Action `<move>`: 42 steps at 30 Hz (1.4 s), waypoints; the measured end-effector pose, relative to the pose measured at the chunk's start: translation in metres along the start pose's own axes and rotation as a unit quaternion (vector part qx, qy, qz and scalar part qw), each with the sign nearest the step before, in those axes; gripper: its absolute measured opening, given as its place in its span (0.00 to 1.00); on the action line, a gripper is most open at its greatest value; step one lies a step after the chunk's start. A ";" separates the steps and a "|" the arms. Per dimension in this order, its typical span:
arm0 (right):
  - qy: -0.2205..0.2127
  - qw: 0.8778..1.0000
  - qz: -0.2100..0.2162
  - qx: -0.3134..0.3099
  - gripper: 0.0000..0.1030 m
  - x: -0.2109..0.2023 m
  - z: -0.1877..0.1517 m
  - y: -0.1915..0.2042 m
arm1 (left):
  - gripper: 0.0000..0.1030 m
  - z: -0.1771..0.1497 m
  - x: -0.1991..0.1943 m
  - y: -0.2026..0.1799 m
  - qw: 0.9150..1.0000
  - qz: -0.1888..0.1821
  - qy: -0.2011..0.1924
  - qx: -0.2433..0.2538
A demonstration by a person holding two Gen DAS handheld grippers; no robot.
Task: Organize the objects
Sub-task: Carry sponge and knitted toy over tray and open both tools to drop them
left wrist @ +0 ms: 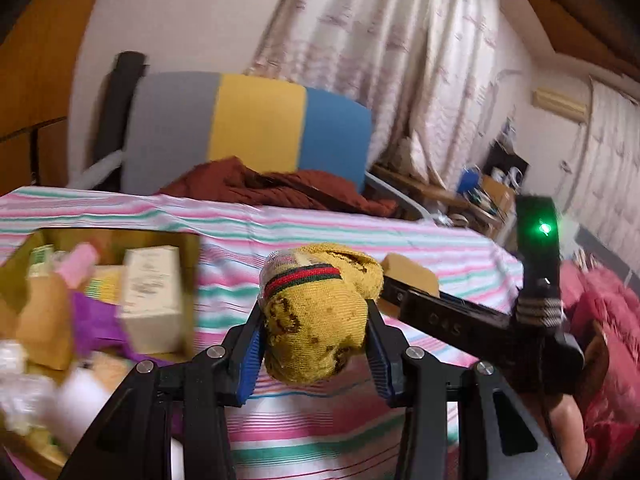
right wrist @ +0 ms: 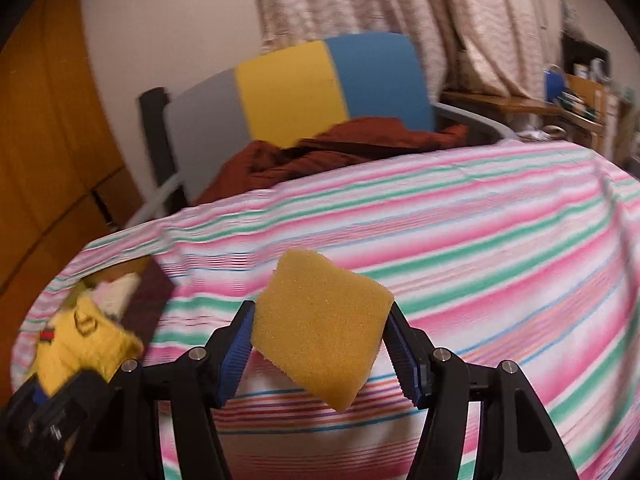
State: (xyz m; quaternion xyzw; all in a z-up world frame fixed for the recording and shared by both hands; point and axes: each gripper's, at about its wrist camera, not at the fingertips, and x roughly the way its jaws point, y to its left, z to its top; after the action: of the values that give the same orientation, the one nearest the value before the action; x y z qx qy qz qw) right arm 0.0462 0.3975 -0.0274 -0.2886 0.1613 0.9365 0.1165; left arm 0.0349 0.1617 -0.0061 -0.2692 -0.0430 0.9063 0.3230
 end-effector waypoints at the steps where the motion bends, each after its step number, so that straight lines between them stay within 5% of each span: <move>1: -0.002 1.000 0.013 -0.007 0.61 -0.002 0.002 0.012 | 0.44 0.003 -0.005 0.007 1.000 0.005 -0.005 -0.007; 10: 0.001 0.990 0.123 -0.063 0.61 -0.001 0.017 0.114 | 0.45 0.016 -0.036 0.102 0.992 0.096 -0.011 -0.083; 22: 0.051 0.970 0.192 -0.137 0.63 0.060 0.028 0.241 | 0.44 -0.001 -0.023 0.157 0.985 0.131 0.053 -0.098; 29: 0.107 0.966 0.204 -0.117 0.75 0.098 0.025 0.252 | 0.60 -0.009 0.000 0.154 0.984 0.130 0.099 -0.077; 32: 0.096 0.969 0.210 -0.092 0.85 0.089 0.026 0.240 | 0.70 -0.007 -0.001 0.150 0.983 0.138 0.098 -0.065; 42: 0.053 0.979 0.197 -0.025 0.95 0.037 0.019 0.190 | 0.71 0.009 -0.048 0.148 0.983 0.149 0.062 -0.083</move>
State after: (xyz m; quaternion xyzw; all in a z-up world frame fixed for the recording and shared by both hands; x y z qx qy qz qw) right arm -0.0519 0.2338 0.0106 -0.3034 0.1973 0.9282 -0.0864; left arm -0.0216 0.0171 -0.0137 -0.3540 -0.0575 0.9191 0.1633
